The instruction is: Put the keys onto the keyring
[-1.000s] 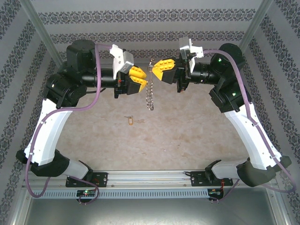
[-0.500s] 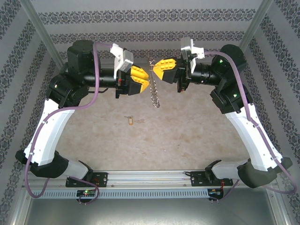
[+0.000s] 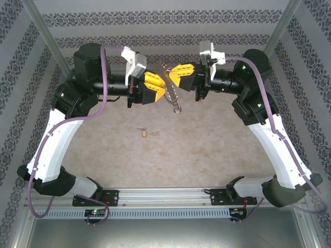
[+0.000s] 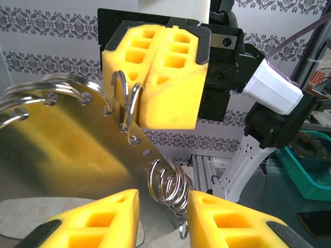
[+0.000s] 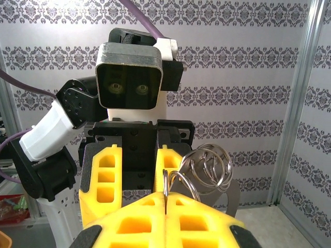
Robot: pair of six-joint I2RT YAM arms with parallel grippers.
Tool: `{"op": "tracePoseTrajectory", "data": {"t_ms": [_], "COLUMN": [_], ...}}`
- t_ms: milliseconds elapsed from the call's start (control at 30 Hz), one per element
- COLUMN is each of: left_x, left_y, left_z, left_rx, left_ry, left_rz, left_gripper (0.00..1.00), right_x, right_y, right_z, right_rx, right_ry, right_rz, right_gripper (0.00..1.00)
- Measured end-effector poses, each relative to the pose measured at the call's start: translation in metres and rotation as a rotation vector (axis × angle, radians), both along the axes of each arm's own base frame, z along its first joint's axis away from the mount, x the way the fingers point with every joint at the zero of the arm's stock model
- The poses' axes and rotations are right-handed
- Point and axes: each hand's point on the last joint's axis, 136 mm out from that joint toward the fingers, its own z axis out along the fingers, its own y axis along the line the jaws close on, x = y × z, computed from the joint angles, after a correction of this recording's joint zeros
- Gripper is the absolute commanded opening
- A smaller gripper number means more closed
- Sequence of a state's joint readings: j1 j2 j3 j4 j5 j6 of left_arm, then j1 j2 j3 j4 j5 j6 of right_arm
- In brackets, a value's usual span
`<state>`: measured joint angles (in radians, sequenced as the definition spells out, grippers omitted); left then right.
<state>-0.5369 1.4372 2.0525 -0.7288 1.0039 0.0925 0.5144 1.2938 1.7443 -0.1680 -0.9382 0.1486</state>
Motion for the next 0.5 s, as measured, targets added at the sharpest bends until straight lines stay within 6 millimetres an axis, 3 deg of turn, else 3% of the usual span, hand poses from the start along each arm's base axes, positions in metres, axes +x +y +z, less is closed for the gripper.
{"op": "tracePoseTrajectory", "data": {"t_ms": [500], "left_x": [0.006], "left_y": [-0.005], "left_z": [-0.011], "left_rx": [0.006], "left_ry": [0.034], "left_rz": [-0.013], "left_gripper": [0.3], "right_x": [0.005], "right_y": [0.001], "right_z": [-0.004], "right_rx": [-0.003], "right_ry": [0.007], "right_rz": [-0.015], "right_gripper": [0.0]}}
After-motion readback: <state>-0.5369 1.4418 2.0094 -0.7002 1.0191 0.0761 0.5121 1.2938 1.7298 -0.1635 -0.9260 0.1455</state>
